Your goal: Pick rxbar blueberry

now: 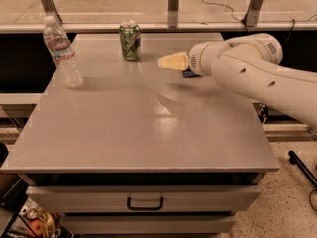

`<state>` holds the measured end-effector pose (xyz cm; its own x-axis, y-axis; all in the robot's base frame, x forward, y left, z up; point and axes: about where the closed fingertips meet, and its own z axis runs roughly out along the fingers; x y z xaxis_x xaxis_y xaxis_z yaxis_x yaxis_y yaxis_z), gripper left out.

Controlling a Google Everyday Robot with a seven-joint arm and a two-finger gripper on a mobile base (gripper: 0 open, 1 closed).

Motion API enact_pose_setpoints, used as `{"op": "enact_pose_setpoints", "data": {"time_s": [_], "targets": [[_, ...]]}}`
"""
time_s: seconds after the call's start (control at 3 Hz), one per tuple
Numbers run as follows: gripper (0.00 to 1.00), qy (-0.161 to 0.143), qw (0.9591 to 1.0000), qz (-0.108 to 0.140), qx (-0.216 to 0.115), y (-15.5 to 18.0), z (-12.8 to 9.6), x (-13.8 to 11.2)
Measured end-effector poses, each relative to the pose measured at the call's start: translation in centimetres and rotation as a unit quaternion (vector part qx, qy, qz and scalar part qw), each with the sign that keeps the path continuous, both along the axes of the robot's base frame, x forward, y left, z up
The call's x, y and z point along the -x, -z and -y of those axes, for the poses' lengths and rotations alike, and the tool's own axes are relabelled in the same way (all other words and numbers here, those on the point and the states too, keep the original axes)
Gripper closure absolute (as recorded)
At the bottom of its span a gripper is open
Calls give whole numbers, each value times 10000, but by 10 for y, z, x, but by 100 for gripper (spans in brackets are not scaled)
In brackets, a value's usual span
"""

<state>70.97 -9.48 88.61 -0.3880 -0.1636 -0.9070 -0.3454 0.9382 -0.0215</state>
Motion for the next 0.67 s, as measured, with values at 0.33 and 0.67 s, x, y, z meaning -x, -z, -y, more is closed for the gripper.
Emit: {"op": "enact_pose_setpoints", "data": {"time_s": [0.33,0.67], "targets": [[0,144,9998,-79,95,12,10,-11],[0,250,9994,-116,201,21,17,-25]]}}
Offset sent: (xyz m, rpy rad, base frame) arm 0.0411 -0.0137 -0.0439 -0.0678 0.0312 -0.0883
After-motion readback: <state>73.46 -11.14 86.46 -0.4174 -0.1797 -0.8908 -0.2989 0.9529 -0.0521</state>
